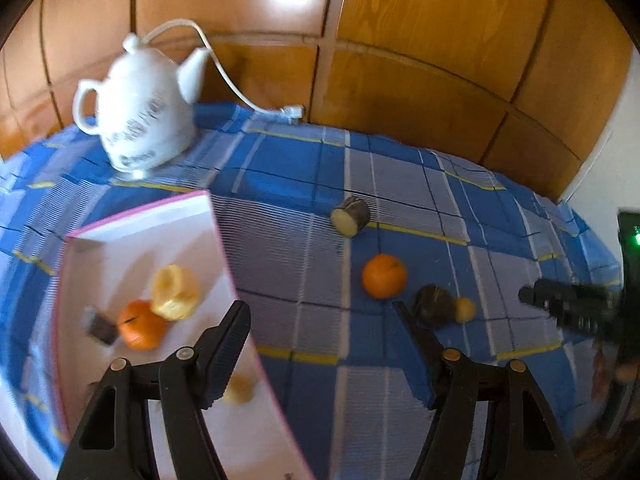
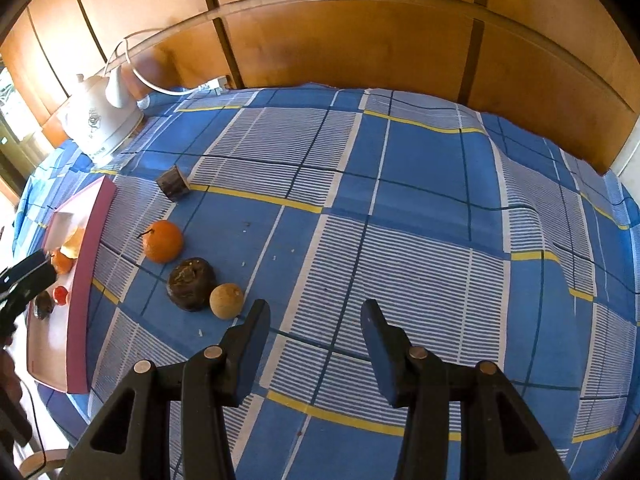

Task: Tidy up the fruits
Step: 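Grasp a second brown log slice with the left tool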

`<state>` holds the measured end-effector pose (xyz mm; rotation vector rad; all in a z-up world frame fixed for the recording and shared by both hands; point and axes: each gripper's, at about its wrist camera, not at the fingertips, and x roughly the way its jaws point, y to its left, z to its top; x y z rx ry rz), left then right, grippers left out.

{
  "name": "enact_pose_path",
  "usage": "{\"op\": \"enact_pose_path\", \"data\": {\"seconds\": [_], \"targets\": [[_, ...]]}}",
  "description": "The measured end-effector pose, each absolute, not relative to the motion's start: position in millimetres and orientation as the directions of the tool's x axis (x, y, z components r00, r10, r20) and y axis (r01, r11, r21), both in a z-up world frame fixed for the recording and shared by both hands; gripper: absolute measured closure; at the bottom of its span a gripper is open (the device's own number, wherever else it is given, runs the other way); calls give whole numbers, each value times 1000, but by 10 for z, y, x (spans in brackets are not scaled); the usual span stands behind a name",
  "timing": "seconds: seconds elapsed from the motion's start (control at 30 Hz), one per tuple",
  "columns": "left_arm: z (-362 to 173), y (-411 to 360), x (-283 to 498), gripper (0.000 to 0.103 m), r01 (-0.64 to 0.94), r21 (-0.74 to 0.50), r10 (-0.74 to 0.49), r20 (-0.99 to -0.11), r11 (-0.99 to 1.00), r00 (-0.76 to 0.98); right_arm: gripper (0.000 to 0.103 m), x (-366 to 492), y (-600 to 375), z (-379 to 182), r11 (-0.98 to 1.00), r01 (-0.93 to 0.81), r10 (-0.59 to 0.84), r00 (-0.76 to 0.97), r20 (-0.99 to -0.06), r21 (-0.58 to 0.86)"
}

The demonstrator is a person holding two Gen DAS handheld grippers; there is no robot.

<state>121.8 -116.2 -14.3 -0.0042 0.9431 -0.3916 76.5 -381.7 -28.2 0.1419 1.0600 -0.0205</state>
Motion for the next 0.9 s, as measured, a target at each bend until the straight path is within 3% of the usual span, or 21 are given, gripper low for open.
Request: {"op": "enact_pose_path", "data": {"seconds": [0.37,0.67,0.7,0.73,0.77,0.9], "targets": [[-328,-1657,1935,32,383,-165,-347,-808,909,476,55,786,-3740,-252,991,49,85,492,-866,124],[-588,-1989,2373,30,458,-77,-314,-826,886,467,55,802,-3725,-244,987,37,117,488,-865,154],[-637,-1993,2413,32,459,-84,-314,-834,885,454,55,806,-3727,-248,987,37,119,487,-865,156],[-688,-1999,2451,41,460,-96,-317,-843,883,434,55,807,-3725,-251,987,36,119,486,-866,156],[-758,-2006,2499,59,460,-119,-325,-857,880,400,55,810,-3724,-255,987,36,118,485,-866,155],[-767,-1959,2482,60,451,-175,-366,-850,875,379,55,813,-3735,-269,988,41,114,482,-869,152]]}}
